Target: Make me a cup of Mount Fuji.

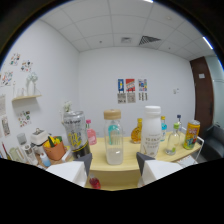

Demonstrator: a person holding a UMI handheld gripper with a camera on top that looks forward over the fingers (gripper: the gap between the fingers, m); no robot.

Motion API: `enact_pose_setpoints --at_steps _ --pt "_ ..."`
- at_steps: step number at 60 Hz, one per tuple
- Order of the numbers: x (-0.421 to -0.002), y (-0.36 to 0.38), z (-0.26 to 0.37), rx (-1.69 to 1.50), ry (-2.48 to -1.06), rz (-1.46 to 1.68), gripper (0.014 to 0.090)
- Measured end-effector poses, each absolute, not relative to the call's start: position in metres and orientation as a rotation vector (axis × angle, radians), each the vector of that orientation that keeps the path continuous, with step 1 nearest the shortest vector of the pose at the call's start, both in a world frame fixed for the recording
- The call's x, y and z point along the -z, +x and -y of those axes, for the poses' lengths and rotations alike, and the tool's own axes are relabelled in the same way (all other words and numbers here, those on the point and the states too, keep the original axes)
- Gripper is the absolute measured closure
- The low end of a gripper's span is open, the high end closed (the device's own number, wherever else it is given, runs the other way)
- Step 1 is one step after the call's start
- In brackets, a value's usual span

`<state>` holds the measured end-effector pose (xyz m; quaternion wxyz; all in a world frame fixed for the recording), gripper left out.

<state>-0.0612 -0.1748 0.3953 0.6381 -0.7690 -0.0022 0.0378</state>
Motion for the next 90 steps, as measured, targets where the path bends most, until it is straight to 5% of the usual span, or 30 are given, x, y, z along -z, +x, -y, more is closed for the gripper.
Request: enact_pose_setpoints --at_steps 9,31,54,55,56,62,90 --pt "-0.406 -0.066 0.135 -0.062 -1.734 0.0 0.0233" --pt "-0.398 -0.063 0.097 0.008 -1.748 -0.013 0.0614" --pt "-0.433 -0.069 0.135 -0.006 -1.668 0.049 0.0646" --pt "-0.435 -0.07 0.14 -0.016 -1.66 0.048 0.0698" --pt "-0.436 -0.071 0.145 -0.026 -1.656 0.048 0.0647" --pt "-0.43 -0.073 0.172 -0.067 -1.643 0.04 0.0648" --pt "-0.186 -0.08 0.226 -0.177 -1.929 -0.073 0.0647"
